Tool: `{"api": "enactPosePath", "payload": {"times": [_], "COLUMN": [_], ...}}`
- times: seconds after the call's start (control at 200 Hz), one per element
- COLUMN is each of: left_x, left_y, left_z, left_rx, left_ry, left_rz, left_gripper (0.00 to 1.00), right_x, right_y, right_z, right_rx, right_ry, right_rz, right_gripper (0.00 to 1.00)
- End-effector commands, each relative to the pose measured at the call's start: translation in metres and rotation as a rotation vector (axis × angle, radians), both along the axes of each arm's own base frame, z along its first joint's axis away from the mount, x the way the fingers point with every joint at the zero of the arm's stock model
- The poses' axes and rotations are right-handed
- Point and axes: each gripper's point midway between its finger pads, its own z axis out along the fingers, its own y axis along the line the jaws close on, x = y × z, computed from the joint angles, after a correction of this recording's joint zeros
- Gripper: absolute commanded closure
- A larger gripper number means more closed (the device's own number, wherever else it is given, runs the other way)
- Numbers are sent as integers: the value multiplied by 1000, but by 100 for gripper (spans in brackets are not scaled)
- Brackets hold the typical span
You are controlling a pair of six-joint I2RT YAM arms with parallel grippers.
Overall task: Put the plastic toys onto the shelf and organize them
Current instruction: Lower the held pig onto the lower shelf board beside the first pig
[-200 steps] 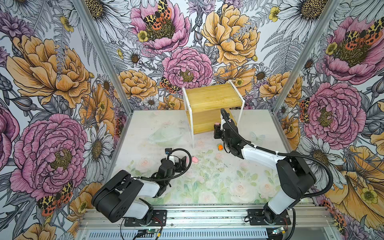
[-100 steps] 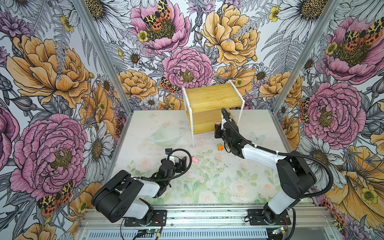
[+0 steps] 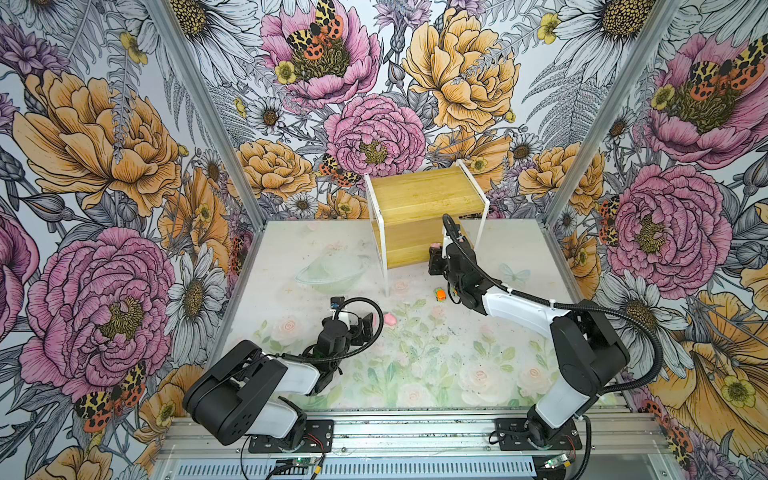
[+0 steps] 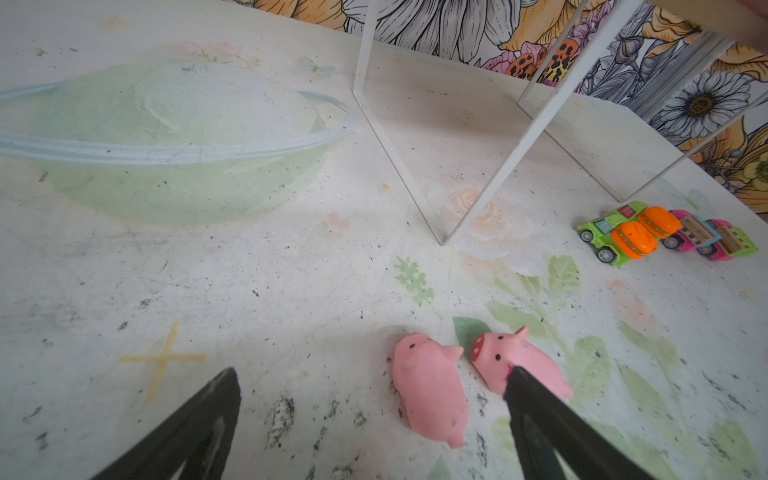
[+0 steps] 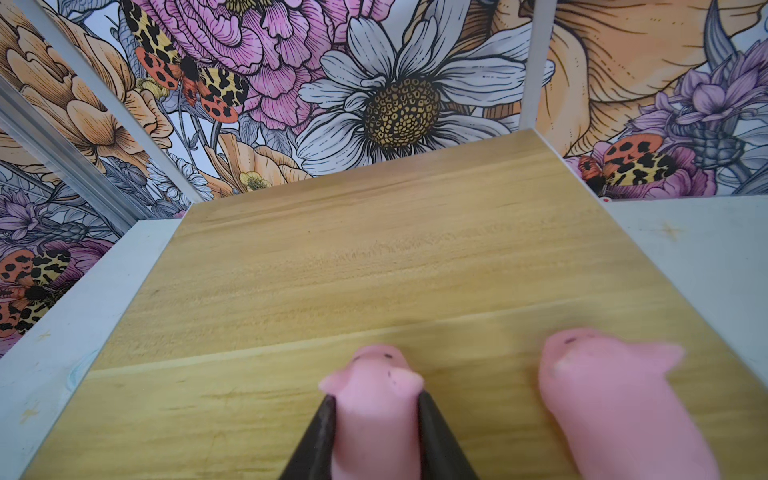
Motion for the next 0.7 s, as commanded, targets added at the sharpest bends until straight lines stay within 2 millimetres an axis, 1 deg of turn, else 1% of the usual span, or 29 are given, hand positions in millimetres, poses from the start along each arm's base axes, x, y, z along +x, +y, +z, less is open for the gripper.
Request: {"api": "enactPosePath", "payload": {"times": [0.0, 0.135, 0.405, 0.605, 0.695], "left_x": [2, 3, 3, 3, 3], "left_y": [0, 0, 0, 0, 0], "left_z": [3, 3, 3, 3, 2], "left_rx": [17, 17, 18, 18, 19], "left_ry": [-14, -15, -13, -12, -11], "left_rz": [6, 7, 7, 8, 7], "left_gripper": [1, 1, 1, 1, 1], "right_x": [8, 9, 4, 3, 3], "right_y": [4, 3, 1, 2, 2], "right_z": [3, 2, -4, -5, -4], "right_rx": [14, 12, 5, 5, 4], "right_ry": [-2, -1, 14, 16, 14], "right_rz": [1, -3, 0, 4, 7], "right_gripper": [68, 68, 67, 60, 59]}}
